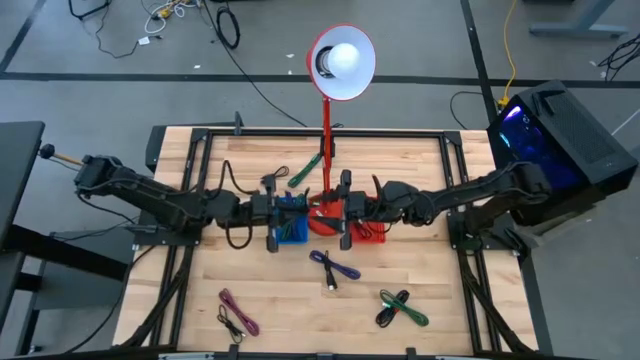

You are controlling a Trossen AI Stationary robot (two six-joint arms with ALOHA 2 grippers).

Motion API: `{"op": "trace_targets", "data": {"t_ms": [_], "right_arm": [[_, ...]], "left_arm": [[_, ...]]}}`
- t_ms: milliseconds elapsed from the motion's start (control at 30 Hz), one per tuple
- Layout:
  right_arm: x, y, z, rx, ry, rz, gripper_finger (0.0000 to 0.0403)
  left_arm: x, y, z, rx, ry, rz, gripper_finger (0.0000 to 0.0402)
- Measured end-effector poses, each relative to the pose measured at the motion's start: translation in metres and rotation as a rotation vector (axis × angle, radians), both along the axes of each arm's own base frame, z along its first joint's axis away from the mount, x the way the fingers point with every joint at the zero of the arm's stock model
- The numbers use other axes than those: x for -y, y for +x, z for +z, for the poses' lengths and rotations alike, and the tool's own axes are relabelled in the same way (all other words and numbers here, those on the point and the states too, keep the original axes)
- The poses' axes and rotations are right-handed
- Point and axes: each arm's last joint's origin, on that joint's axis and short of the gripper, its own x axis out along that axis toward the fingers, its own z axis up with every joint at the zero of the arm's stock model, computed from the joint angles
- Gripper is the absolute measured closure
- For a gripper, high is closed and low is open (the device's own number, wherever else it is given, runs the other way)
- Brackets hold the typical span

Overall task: Pick & Place USB Port
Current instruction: Put the black charger cable into the orange bin

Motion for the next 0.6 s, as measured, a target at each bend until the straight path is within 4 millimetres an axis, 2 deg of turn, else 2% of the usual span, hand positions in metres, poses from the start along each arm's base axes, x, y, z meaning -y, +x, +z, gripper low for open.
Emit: {"op": "trace_targets", "data": {"t_ms": [233, 333, 433, 533, 600], "right_arm": [[0.008, 0.006, -0.003, 0.041, 0.017, 0.021, 0.0211], [0.008, 0.006, -0.003, 0.042, 0.018, 0.017, 0.0232], [0.008, 0.006, -0.003, 0.04, 0.019, 0.013, 0.0284], [0.008, 0.006, -0.004, 0.036, 0.005, 0.027, 0.0372], [0.007, 0.006, -0.004, 0.032, -0.004, 0.032, 0.0386]], "left_arm": [[0.001, 0.003, -0.003, -0.007, 0.002, -0.006, 0.0392], [0.001, 0.005, -0.006, -0.01, 0.003, 0.0, 0.0392], [0.001, 0.009, -0.011, -0.03, 0.005, 0.002, 0.0392], [0.001, 0.012, -0.012, -0.025, 0.001, 0.006, 0.0391], [0.002, 0.012, -0.012, -0.021, -0.007, 0.005, 0.0377]]}}
